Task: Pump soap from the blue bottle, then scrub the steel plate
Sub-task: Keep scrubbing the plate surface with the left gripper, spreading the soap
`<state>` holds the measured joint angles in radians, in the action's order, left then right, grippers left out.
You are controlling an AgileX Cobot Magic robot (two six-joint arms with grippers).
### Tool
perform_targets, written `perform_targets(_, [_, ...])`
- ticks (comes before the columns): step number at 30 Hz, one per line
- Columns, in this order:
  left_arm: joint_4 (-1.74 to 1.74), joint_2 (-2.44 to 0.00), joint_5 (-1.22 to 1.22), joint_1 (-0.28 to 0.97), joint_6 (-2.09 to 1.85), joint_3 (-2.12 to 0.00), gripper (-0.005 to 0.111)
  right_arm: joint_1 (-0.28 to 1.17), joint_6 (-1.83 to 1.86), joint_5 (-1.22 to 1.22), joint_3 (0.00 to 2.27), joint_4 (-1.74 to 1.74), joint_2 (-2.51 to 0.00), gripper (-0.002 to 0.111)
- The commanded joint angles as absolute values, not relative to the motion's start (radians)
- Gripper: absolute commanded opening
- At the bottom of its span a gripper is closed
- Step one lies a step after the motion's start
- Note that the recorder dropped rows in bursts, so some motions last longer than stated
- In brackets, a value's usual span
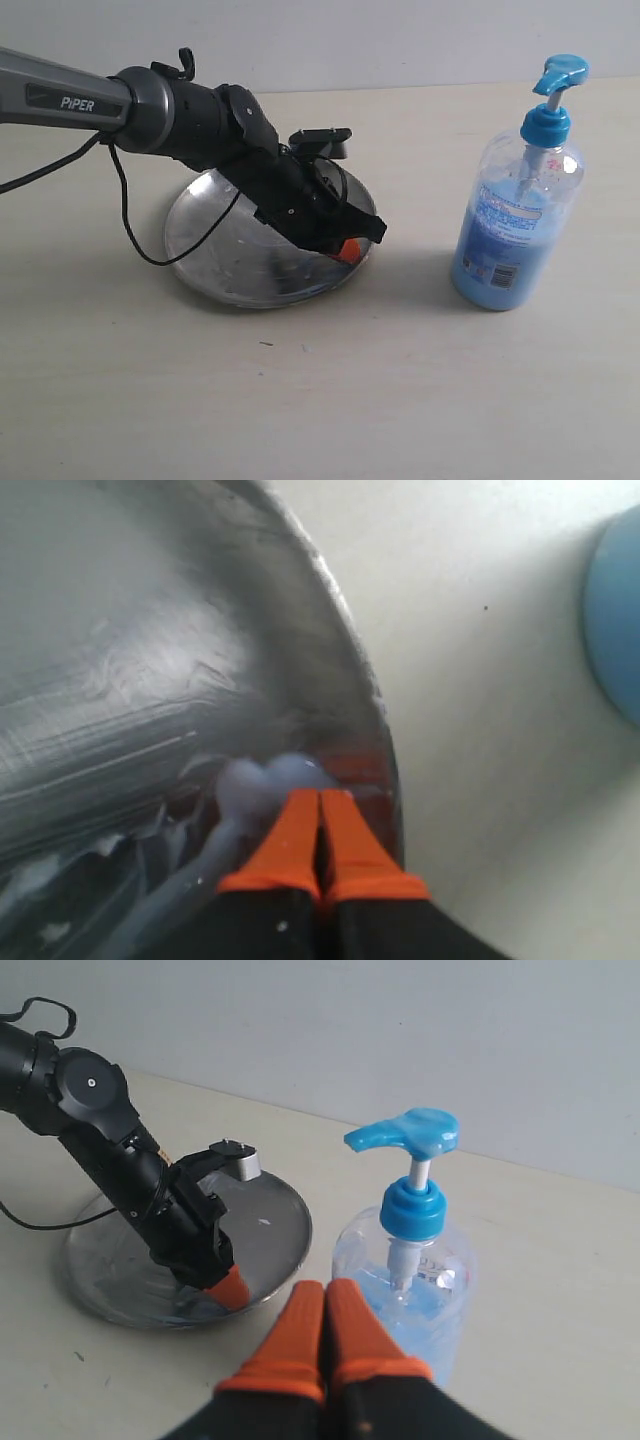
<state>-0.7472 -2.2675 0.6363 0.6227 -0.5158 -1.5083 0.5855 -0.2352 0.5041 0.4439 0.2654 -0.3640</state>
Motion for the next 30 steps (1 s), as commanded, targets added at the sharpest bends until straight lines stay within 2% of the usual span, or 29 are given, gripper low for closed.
perform_targets(1, [-0.714,-2.277,0.681,0.627,-0.515,-1.512,0.000,0.582,-0.236,0.484,0.436,0.262,-0.360,0.000])
perform_targets(18, [-0.349,-2.267,0.701,0.627,-0.303,-1.512,0.000,0.582,-0.236,0.490,0.436,0.262,-0.360,0.000])
perform_targets(30, [-0.260,-2.237,0.776,0.627,-0.277,-1.512,0.000,0.582,-0.236,0.490,0.436,0.262,-0.360,0.000])
